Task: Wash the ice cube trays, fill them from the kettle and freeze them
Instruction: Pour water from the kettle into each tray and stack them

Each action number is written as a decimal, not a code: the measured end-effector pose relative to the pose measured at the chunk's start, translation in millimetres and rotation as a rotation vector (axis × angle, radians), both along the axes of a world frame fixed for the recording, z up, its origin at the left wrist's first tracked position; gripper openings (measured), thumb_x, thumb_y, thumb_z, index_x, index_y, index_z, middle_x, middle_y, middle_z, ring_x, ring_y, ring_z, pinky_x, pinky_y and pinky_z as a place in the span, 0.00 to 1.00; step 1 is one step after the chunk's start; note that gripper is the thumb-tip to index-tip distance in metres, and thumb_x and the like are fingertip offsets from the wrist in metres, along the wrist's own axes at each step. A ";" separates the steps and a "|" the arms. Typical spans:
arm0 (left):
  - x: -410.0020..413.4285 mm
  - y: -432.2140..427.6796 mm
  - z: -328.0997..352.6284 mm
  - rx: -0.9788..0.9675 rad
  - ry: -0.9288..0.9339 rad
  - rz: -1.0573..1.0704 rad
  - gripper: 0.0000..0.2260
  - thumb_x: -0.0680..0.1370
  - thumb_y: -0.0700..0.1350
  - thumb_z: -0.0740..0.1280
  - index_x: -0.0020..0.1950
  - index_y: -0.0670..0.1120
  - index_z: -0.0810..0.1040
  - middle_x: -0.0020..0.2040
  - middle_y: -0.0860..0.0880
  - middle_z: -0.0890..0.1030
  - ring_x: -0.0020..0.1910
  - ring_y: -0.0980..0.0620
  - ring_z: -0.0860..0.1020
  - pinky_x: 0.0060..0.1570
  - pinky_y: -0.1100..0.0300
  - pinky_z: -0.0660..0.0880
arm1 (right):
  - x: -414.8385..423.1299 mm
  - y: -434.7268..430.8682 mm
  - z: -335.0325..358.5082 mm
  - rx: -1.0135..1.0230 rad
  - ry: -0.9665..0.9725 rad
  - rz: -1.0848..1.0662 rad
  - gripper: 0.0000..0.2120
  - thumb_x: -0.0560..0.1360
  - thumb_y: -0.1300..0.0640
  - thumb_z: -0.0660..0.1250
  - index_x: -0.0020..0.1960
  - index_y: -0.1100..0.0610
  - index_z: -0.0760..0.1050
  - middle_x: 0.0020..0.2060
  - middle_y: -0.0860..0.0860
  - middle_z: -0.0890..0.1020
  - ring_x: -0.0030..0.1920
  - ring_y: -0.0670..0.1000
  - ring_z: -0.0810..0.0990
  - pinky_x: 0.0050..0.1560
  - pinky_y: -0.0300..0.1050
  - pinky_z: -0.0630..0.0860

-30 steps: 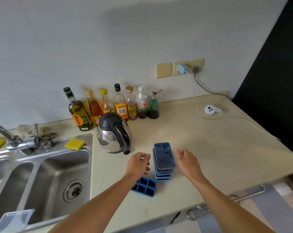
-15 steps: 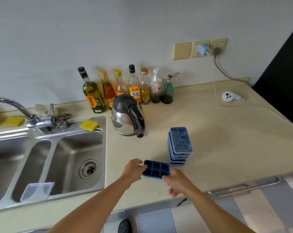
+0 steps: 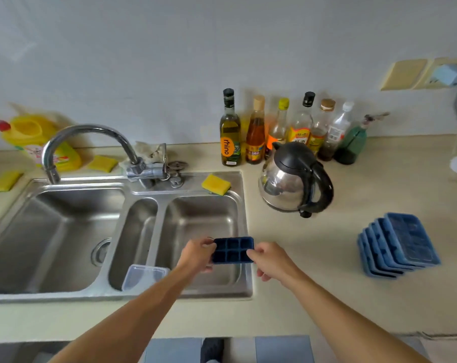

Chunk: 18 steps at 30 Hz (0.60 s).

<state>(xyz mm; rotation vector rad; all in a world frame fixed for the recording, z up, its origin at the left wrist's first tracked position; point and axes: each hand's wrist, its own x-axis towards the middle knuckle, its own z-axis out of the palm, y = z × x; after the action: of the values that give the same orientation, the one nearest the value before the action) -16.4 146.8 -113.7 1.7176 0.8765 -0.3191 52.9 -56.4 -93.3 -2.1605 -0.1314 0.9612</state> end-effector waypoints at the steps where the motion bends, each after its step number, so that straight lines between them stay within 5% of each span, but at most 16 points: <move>1: -2.2 18.3 -2.4 -0.005 0.009 0.015 0.09 0.83 0.43 0.64 0.60 0.48 0.81 0.51 0.43 0.86 0.45 0.45 0.86 0.42 0.53 0.84 | -0.5 20.4 -4.2 0.003 0.000 0.005 0.11 0.81 0.54 0.62 0.48 0.60 0.77 0.37 0.54 0.81 0.33 0.51 0.80 0.34 0.42 0.79; 7: -1.0 96.9 -38.4 -0.091 0.110 0.023 0.08 0.83 0.45 0.64 0.58 0.44 0.81 0.52 0.39 0.85 0.43 0.43 0.84 0.51 0.48 0.82 | -0.9 108.6 -55.8 -0.034 0.101 -0.059 0.12 0.82 0.52 0.64 0.49 0.61 0.77 0.35 0.53 0.78 0.30 0.47 0.78 0.28 0.36 0.76; 11: 17.7 114.6 -74.7 -0.128 0.184 -0.023 0.07 0.83 0.44 0.65 0.47 0.47 0.79 0.54 0.37 0.83 0.45 0.44 0.82 0.48 0.51 0.80 | 0.1 130.4 -95.5 -0.059 0.159 -0.109 0.04 0.82 0.52 0.64 0.48 0.49 0.75 0.38 0.50 0.80 0.32 0.47 0.79 0.27 0.36 0.75; 14: 35.2 119.8 -106.4 -0.124 0.231 -0.067 0.06 0.81 0.43 0.65 0.48 0.45 0.80 0.54 0.37 0.83 0.52 0.41 0.83 0.53 0.47 0.80 | 2.5 138.2 -121.4 -0.068 0.208 -0.155 0.04 0.82 0.53 0.63 0.55 0.47 0.75 0.43 0.48 0.80 0.35 0.48 0.80 0.28 0.36 0.76; 18: 48.8 127.9 -135.6 -0.096 0.308 -0.109 0.05 0.81 0.47 0.65 0.49 0.49 0.80 0.50 0.45 0.83 0.48 0.47 0.81 0.40 0.53 0.79 | 8.3 148.8 -150.6 -0.062 0.256 -0.180 0.09 0.82 0.54 0.62 0.62 0.47 0.72 0.49 0.47 0.80 0.40 0.50 0.81 0.30 0.37 0.78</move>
<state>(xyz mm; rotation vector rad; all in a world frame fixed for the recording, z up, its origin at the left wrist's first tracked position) 32.4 274.7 -249.3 1.6545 0.9727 -0.7021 61.2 92.4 -243.9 -2.0426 0.2152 1.1371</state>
